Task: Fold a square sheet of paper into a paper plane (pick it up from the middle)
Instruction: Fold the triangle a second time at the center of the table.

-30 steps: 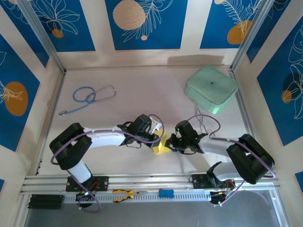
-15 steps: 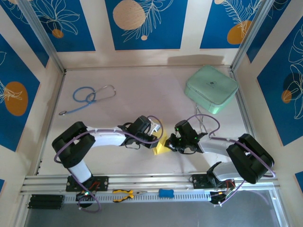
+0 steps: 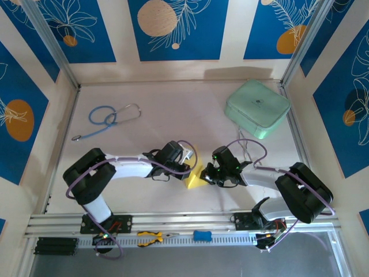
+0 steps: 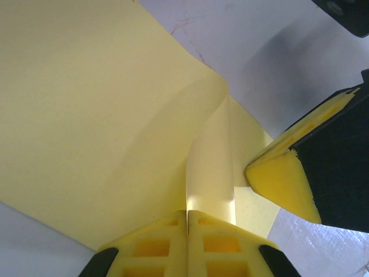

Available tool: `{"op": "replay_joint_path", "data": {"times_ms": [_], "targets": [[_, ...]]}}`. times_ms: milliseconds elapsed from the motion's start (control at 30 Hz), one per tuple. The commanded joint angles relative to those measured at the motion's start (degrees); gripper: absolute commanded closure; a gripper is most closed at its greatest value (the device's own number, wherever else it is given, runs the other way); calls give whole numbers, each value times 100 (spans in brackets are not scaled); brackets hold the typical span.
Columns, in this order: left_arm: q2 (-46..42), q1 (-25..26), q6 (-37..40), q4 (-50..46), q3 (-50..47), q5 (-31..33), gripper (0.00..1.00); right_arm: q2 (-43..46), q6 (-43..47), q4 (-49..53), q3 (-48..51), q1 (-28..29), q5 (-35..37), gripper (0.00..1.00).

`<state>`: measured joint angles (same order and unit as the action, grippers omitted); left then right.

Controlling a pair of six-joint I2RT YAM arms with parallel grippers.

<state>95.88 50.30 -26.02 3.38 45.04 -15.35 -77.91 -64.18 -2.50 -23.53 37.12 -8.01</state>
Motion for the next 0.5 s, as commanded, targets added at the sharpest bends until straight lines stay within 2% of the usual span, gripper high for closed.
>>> {"op": "replay_joint_path", "data": {"times_ms": [0,467], "targets": [[27,-65,66,-191,-82,164,97,-148,-22,522,33,40,177,100],[-20,-73,1,-328,-98,282,97,-143,-16,566,15,40,194,100]]}}
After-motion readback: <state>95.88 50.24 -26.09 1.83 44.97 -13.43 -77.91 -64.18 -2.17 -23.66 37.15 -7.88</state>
